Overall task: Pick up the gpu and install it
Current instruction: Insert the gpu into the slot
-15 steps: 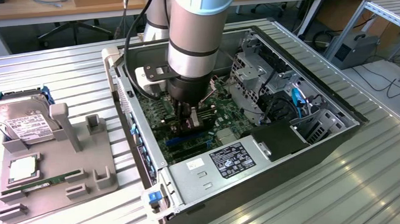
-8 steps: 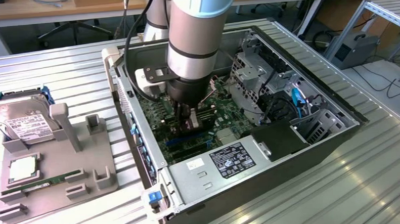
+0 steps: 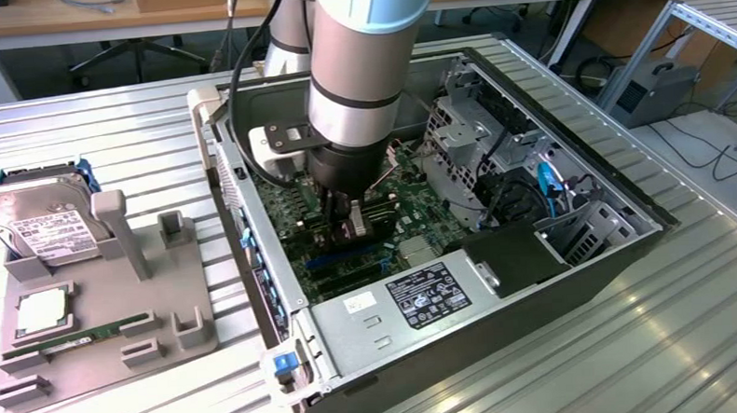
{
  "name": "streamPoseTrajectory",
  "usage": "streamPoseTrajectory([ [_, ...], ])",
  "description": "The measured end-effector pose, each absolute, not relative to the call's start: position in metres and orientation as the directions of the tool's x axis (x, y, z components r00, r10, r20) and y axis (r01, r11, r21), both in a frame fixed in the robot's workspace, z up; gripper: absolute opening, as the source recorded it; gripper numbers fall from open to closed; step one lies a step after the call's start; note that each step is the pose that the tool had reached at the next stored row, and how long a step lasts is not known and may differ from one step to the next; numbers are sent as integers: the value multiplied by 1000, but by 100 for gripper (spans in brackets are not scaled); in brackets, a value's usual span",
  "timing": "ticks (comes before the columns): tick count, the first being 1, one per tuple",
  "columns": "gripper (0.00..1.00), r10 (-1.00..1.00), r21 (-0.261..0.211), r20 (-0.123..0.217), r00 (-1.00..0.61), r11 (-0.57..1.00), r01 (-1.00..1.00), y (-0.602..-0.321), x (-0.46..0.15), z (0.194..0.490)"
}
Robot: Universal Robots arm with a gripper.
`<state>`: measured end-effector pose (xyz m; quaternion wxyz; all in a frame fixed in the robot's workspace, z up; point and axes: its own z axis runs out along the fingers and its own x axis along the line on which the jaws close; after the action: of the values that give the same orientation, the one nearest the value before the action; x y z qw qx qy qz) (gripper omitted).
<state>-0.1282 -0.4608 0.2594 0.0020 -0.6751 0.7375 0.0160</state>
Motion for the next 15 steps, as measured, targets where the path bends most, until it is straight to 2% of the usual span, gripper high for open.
streamPoseTrajectory([
  [15,28,-997,20,-22,-76,76,-997,-456,-128,261],
])
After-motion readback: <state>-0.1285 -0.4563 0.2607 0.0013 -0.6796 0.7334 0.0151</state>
